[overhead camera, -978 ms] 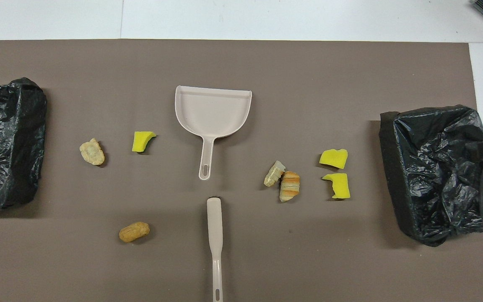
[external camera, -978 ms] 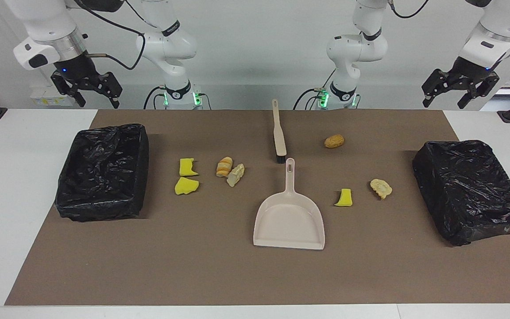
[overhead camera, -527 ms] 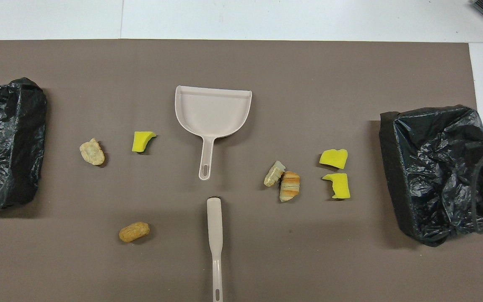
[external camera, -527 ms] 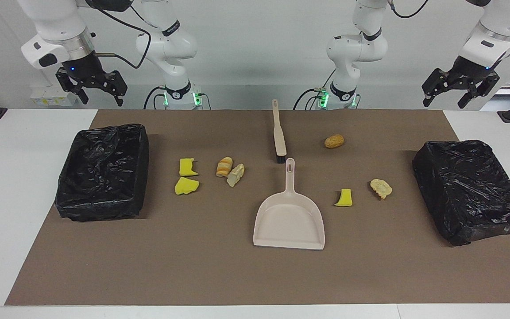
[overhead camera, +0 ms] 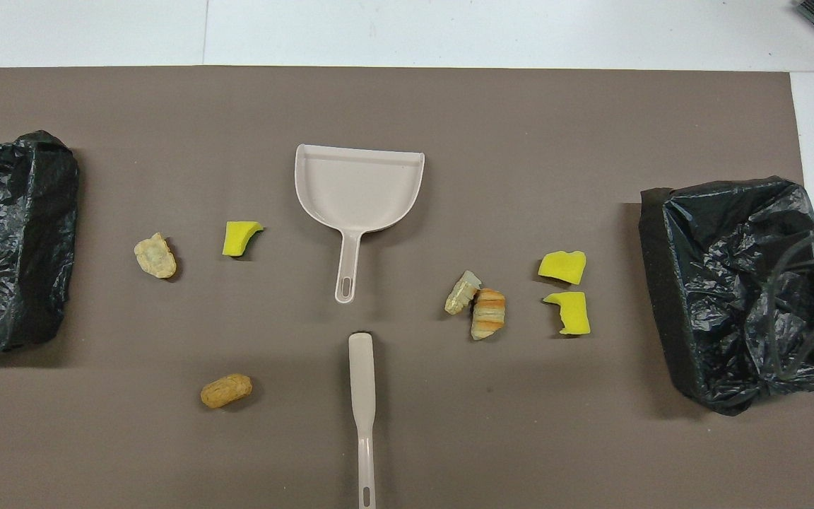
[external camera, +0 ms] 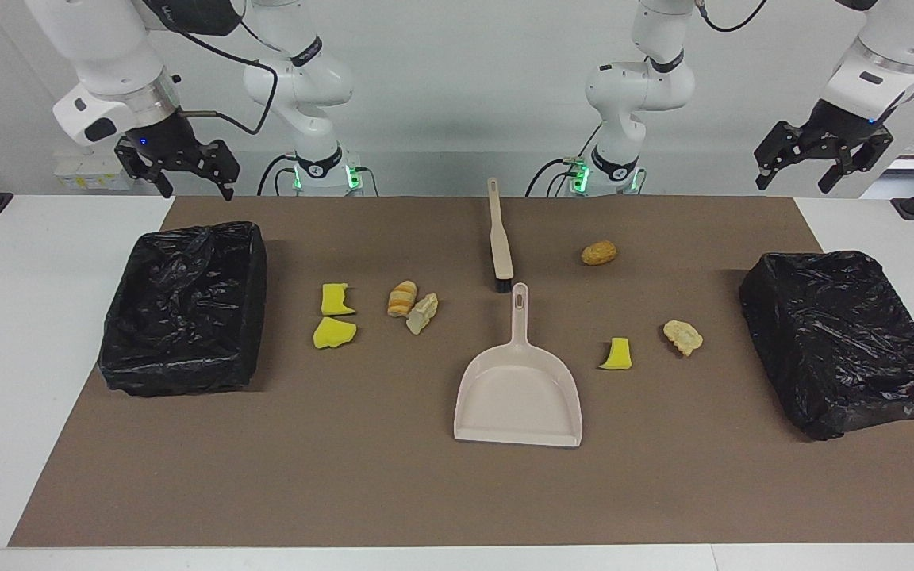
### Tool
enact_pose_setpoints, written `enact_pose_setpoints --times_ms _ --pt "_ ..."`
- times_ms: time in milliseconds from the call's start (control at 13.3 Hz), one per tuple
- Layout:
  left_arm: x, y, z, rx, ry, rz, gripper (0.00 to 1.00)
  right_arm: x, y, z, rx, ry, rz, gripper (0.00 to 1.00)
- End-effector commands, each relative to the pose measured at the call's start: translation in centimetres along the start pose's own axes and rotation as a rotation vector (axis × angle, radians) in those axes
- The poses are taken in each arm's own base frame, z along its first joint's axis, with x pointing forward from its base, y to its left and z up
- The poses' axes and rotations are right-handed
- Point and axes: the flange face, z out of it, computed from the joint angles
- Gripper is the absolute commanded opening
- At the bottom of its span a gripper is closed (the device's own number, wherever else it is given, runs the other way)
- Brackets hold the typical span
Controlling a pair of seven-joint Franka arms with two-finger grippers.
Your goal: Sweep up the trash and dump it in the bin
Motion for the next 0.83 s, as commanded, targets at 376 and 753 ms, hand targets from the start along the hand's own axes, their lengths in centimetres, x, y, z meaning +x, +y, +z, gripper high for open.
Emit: enact_pose_setpoints --times_ms 376,753 --pt "-9.9 18.7 8.5 -0.002 -0.101 0.131 1.0 8.6 -11.7 6.4 0.037 -0.061 -0.187 1.0" --pt "-15.8 30.0 16.0 0.018 -0.115 0.08 1.0 11.1 -23.1 11.5 0.042 -0.027 -0.145 1.0"
